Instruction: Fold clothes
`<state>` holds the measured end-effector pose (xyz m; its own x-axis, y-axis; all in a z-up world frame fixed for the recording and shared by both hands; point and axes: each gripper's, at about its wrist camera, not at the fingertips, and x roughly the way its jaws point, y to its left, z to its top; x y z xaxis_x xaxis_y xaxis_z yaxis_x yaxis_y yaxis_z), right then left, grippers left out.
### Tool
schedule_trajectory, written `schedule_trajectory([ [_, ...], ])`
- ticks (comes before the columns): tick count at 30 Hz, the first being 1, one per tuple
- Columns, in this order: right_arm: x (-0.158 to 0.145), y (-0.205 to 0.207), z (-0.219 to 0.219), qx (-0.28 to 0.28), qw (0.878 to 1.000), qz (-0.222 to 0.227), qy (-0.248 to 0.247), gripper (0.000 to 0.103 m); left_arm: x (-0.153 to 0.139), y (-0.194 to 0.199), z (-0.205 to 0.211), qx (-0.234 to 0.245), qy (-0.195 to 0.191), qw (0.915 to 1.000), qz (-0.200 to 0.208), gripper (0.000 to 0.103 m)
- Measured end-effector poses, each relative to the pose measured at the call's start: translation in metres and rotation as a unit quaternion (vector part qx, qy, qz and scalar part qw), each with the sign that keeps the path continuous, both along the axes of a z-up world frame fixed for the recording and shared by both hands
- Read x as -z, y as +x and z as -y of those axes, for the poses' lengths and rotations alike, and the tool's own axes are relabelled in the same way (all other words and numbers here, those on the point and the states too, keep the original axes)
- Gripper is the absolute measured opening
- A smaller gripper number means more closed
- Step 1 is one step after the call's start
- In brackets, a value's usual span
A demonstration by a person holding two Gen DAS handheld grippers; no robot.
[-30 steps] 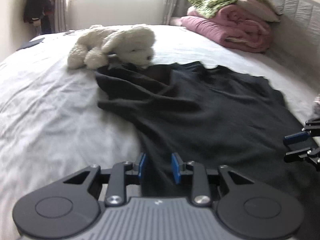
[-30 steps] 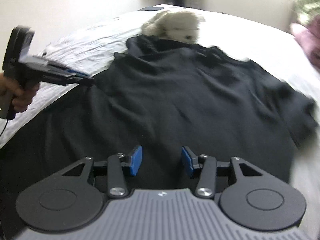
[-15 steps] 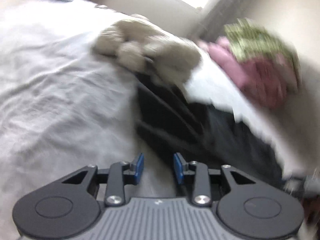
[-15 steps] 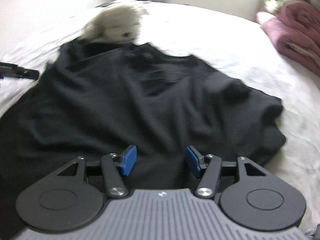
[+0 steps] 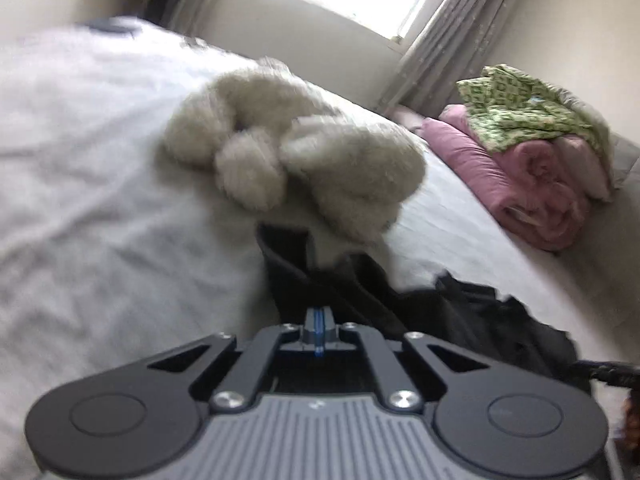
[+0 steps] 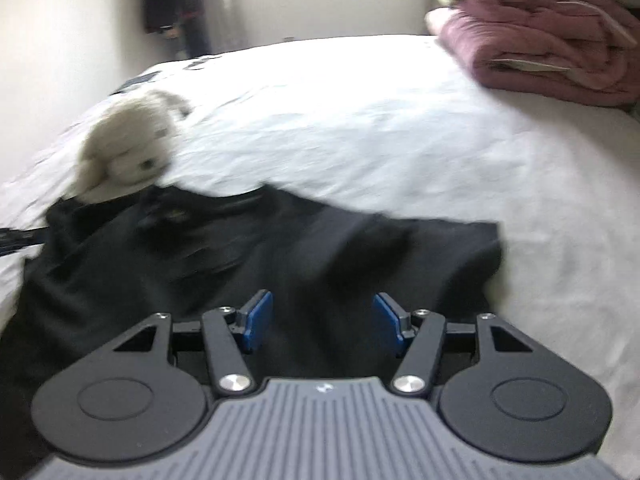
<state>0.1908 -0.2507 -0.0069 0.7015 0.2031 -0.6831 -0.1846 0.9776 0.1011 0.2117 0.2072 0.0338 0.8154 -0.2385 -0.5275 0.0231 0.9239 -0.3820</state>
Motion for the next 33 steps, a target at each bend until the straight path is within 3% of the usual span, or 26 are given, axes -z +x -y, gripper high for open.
schedule_trajectory([
  [4, 0.001, 0.020, 0.018, 0.046, 0.999, 0.011, -0.011, 0.057, -0.010, 0.001, -0.023, -0.044, 0.010, 0.9988, 0.017, 0.000],
  [8, 0.002, 0.037, 0.037, 0.092, 0.995, 0.025, -0.015, 0.057, -0.012, 0.004, -0.038, -0.053, -0.003, 0.9984, 0.019, 0.002],
  [9, 0.000, 0.036, 0.044, 0.103, 0.994, 0.031, -0.006, 0.057, -0.013, 0.006, -0.041, -0.044, -0.016, 0.9987, 0.020, 0.011],
  [10, -0.002, 0.036, 0.050, 0.111, 0.993, 0.034, -0.001, 0.057, -0.015, 0.009, -0.041, -0.039, -0.020, 0.9988, 0.020, 0.031],
  [12, -0.005, 0.040, 0.057, 0.114, 0.993, 0.034, -0.005, 0.057, -0.019, 0.015, -0.035, -0.023, -0.011, 0.9994, 0.025, 0.052],
  [17, -0.011, 0.054, 0.065, 0.103, 0.994, 0.025, -0.015, 0.059, -0.022, 0.038, -0.012, 0.020, 0.019, 0.9995, 0.018, 0.057],
  [20, -0.003, 0.065, 0.061, 0.093, 0.995, 0.010, -0.024, 0.059, -0.015, 0.046, 0.000, 0.021, 0.049, 0.9986, 0.004, 0.055],
  [21, 0.001, 0.068, 0.060, 0.089, 0.995, 0.007, -0.031, 0.059, -0.013, 0.049, 0.004, 0.021, 0.059, 0.9980, -0.001, 0.049],
  [22, 0.005, 0.071, 0.058, 0.085, 0.996, 0.004, -0.038, 0.056, -0.010, 0.051, 0.007, 0.023, 0.067, 0.9974, -0.008, 0.019],
  [23, 0.009, 0.074, 0.056, 0.081, 0.996, 0.001, -0.045, 0.052, -0.007, 0.053, 0.009, 0.026, 0.074, 0.9968, -0.016, 0.003],
  [24, 0.014, 0.077, 0.055, 0.077, 0.996, -0.003, -0.052, 0.036, -0.004, 0.054, 0.012, 0.029, 0.088, 0.9955, -0.021, 0.004],
  [25, 0.015, 0.078, 0.053, 0.072, 0.996, 0.000, -0.059, 0.012, -0.004, 0.052, 0.014, 0.032, 0.103, 0.9940, -0.016, 0.004],
  [26, 0.014, 0.075, 0.051, 0.068, 0.996, 0.005, -0.059, 0.006, -0.006, 0.049, 0.014, 0.029, 0.110, 0.9935, -0.005, 0.004],
  [31, -0.008, 0.055, 0.049, 0.103, 0.987, 0.059, -0.106, 0.006, -0.026, 0.041, -0.002, -0.010, 0.083, 0.9955, 0.043, 0.004],
  [33, -0.016, 0.050, 0.058, 0.130, 0.984, 0.073, -0.095, 0.006, -0.032, 0.042, -0.002, -0.022, 0.087, 0.9945, 0.053, 0.004],
])
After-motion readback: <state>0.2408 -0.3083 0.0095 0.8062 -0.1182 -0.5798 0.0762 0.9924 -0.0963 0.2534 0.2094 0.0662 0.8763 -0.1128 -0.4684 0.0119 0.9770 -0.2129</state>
